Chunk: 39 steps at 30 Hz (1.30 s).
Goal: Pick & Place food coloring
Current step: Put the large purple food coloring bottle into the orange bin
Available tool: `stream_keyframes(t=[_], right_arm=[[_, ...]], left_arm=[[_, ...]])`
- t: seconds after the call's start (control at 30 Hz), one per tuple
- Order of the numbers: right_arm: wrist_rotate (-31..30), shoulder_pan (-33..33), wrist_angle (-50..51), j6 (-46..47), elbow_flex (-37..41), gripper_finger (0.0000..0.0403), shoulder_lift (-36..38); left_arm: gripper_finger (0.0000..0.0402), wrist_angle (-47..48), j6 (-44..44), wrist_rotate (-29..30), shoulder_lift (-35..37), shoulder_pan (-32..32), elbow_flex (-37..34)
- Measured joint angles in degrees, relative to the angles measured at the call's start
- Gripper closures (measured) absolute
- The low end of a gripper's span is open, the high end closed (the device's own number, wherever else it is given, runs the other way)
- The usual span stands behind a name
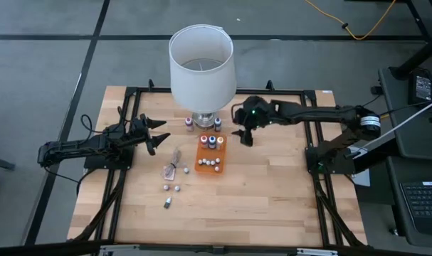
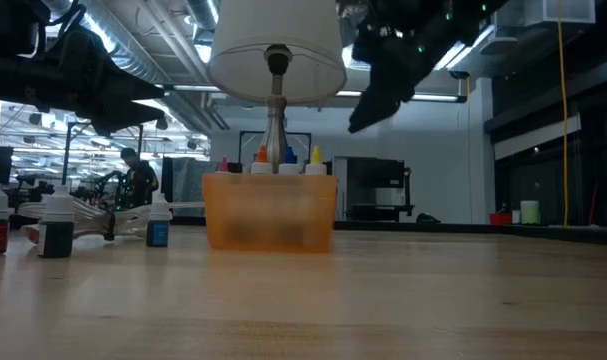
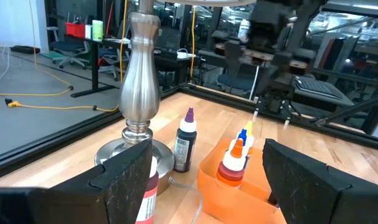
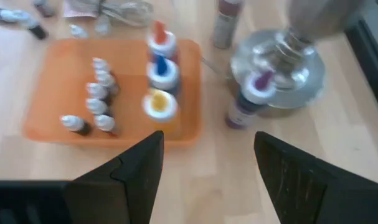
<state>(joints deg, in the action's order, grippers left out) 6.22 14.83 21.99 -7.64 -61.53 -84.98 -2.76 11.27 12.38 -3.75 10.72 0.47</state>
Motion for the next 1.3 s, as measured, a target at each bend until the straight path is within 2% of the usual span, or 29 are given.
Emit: stream_keyframes(t=[0.1, 0.23, 0.43, 0.6, 0.93, 1.3], right_arm=[[1.4, 2.8, -2.4, -0.2, 3.8, 0.0153, 1.6], [4.3, 4.3, -10.5, -0.2, 11.3, 0.0153, 5.6], [5.5, 4.5, -29.4, -1.4, 22.8, 0.0153, 9.9], [5.5, 6.3, -41.8, -1.6, 28.3, 0.0153, 10.0], [8.9, 9.8, -55.3, 2.3, 29.4, 0.0165, 1.5], [10.2, 9.8, -55.7, 4.2, 21.3, 0.0170, -11.1]], left_arm=[[0.0107, 0.0, 0.0, 0.0, 0.0, 0.0, 0.0], [0.0107, 0.0, 0.0, 0.0, 0.0, 0.0, 0.0], [0.0107, 0.0, 0.0, 0.0, 0.0, 0.0, 0.0], [0.0107, 0.0, 0.0, 0.0, 0.0, 0.0, 0.0], [0.0107, 0.0, 0.0, 0.0, 0.0, 0.0, 0.0], [0.0107, 0.0, 0.0, 0.0, 0.0, 0.0, 0.0]])
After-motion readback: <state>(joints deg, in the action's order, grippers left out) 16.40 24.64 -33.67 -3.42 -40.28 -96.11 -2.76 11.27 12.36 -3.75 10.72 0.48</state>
